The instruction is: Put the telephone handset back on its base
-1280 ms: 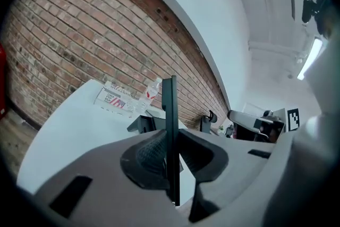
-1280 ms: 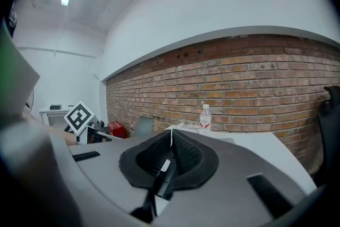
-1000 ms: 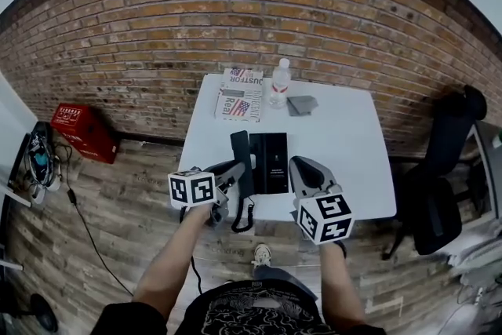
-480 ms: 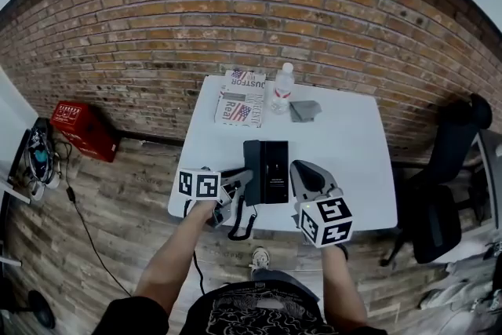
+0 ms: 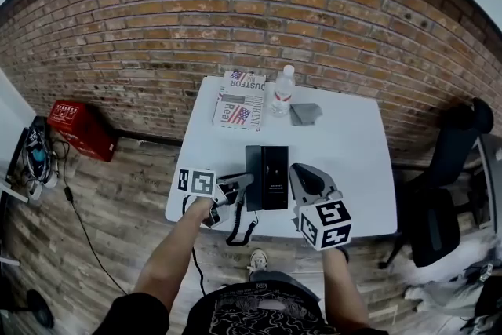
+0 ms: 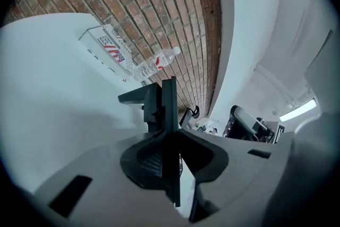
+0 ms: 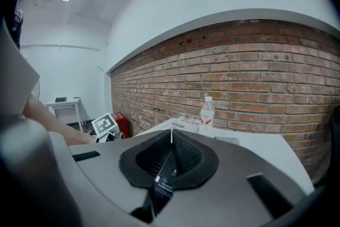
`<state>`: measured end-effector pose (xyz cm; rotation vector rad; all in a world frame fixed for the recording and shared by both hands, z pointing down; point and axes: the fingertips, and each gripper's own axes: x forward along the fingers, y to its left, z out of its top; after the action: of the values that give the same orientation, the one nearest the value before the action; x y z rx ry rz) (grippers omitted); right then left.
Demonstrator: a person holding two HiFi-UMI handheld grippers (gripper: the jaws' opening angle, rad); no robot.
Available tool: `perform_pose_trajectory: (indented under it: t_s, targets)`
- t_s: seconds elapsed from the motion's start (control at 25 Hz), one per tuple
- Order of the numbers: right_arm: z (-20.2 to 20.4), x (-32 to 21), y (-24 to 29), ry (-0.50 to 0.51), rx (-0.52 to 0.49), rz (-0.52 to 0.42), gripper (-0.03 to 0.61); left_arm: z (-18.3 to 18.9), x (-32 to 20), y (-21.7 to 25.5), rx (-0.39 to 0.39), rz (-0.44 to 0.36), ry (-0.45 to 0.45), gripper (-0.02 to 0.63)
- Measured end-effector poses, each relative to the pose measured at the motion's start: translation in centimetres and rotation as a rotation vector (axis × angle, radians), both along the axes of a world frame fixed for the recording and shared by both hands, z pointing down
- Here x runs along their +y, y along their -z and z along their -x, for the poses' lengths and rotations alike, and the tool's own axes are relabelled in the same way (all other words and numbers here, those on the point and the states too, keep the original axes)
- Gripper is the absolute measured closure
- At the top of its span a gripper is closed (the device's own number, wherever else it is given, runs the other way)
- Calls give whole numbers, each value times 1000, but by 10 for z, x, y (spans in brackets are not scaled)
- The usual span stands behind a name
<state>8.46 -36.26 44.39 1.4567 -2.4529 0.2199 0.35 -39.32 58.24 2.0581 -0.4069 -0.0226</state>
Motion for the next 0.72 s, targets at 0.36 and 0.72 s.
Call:
perform_pose_trajectory:
  t_s: [0.36,0.72]
  targets:
    - [1,-7,-6,7,20,10,577,-7,-3,-6,48,30,-51,540]
    - [-1,-13,-10,-2,20,21,577,-8,-7,-14,48,49,-73,538]
